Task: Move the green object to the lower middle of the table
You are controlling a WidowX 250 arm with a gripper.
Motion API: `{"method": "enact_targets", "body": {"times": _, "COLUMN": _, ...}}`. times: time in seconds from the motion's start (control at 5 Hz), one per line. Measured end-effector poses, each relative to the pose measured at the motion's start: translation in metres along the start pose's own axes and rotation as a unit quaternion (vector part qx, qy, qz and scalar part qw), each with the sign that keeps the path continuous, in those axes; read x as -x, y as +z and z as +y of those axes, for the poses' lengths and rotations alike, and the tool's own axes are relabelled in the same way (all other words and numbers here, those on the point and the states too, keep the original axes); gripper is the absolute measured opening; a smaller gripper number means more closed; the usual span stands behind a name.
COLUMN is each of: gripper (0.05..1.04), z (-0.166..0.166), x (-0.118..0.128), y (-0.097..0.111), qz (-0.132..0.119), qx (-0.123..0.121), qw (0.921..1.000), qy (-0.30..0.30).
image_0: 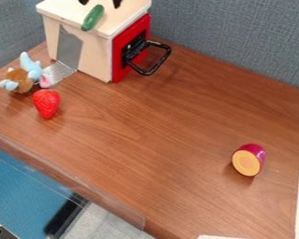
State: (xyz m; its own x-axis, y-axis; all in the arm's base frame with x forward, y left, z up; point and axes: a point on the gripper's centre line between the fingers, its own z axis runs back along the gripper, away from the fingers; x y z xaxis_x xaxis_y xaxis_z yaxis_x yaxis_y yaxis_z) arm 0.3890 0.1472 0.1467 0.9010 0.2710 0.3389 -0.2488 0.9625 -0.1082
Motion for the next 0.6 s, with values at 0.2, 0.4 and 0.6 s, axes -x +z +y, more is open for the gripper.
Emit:
{"method": "enact_targets", "body": {"times": 0.2, "gripper": 0.999, "z": 0.006, "x": 0.002, "y": -0.014, "qz": 0.017, "qx": -0.009, "qw": 0.9998, "qy": 0.001}}
{"method": "enact_targets", "body": {"times": 0.4, "gripper": 0.999, "z": 0.01, "x": 0.004, "y": -0.019, "qz": 0.026, "qx": -0.026, "qw": 0.9993, "qy": 0.006}}
{"method": "enact_targets", "body": {"times": 0.6, "gripper": 0.948, "z": 0.004, "x": 0.005, "y": -0.03, "qz": 0.036, "qx": -0.036, "qw": 0.9987, "qy": -0.004}}
